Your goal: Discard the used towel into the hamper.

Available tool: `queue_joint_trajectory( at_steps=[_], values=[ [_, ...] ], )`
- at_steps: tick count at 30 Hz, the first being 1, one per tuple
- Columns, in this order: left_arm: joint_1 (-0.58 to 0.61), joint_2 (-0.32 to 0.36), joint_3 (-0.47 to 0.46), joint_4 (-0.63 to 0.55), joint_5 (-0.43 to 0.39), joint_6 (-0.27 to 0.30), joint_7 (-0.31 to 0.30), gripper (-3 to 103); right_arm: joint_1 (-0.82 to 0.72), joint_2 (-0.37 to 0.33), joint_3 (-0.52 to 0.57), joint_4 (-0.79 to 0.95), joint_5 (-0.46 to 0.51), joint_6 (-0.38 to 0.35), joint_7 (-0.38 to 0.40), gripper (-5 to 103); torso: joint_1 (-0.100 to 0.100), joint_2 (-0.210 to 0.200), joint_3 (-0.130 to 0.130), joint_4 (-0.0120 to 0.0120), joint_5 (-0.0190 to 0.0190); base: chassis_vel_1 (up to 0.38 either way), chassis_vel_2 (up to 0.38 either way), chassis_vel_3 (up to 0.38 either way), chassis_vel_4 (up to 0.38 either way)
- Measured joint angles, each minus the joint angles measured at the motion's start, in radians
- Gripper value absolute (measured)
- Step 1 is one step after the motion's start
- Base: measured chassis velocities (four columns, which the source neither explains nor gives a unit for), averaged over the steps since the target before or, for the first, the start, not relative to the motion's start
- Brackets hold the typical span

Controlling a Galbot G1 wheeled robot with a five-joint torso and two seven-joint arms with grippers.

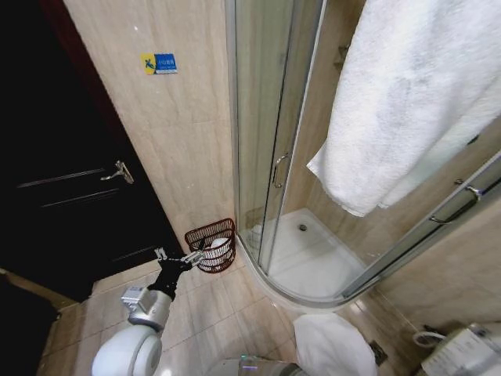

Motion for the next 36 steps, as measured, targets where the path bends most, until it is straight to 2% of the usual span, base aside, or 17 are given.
queue_joint_trajectory(
  at_steps=[3, 5, 10, 13, 17, 19, 23, 31, 36],
  values=[
    [0.000, 0.000, 0.000, 0.000, 0.000, 0.000, 0.000, 100, 0.067, -0.039, -0.020, -0.034, 0.014, -0.024, 0.014, 100, 0.000, 0.000, 0.000, 0.0000, 0.0000, 0.000, 0.000, 0.000, 0.000],
    [0.000, 0.000, 0.000, 0.000, 0.000, 0.000, 0.000, 100, 0.140, -0.091, -0.036, -0.067, 0.053, -0.064, 0.042, 100, 0.000, 0.000, 0.000, -0.0004, -0.0001, 0.000, 0.000, 0.000, 0.000],
    [0.000, 0.000, 0.000, 0.000, 0.000, 0.000, 0.000, 100, 0.169, -0.138, -0.034, -0.082, 0.118, -0.082, 0.059, 100, 0.000, 0.000, 0.000, -0.0004, 0.0000, 0.000, 0.000, 0.000, 0.000],
    [0.000, 0.000, 0.000, 0.000, 0.000, 0.000, 0.000, 100, 0.170, -0.168, -0.017, -0.073, 0.214, -0.088, 0.063, 100, 0.000, 0.000, 0.000, -0.0004, -0.0001, 0.000, 0.000, 0.000, 0.000],
    [0.000, 0.000, 0.000, 0.000, 0.000, 0.000, 0.000, 100, 0.137, -0.160, 0.006, -0.044, 0.234, -0.095, 0.073, 100, 0.000, 0.000, 0.000, -0.0002, -0.0003, 0.000, 0.000, 0.000, 0.000],
    [0.000, 0.000, 0.000, 0.000, 0.000, 0.000, 0.000, 100, 0.104, -0.132, 0.031, -0.022, 0.181, -0.130, 0.073, 100, 0.000, 0.000, 0.000, -0.0001, 0.0002, 0.000, 0.000, 0.000, 0.000],
    [0.000, 0.000, 0.000, 0.000, 0.000, 0.000, 0.000, 100, 0.066, -0.109, 0.053, 0.003, 0.143, -0.145, 0.081, 100, 0.000, 0.000, 0.000, -0.0001, 0.0002, 0.000, 0.000, 0.000, 0.000],
    [0.000, 0.000, 0.000, 0.000, 0.000, 0.000, 0.000, 100, 0.008, -0.098, 0.099, 0.026, 0.135, -0.144, 0.091, 100, 0.000, 0.000, 0.000, -0.0003, 0.0003, 0.023, 0.028, -0.034, -0.028],
    [0.000, 0.000, 0.000, 0.000, 0.000, 0.000, 0.000, 100, -0.008, -0.096, 0.109, 0.023, 0.134, -0.118, 0.106, 100, 0.000, 0.000, 0.000, -0.0001, -0.0001, 0.148, 0.148, -0.169, -0.149]
  ],
)
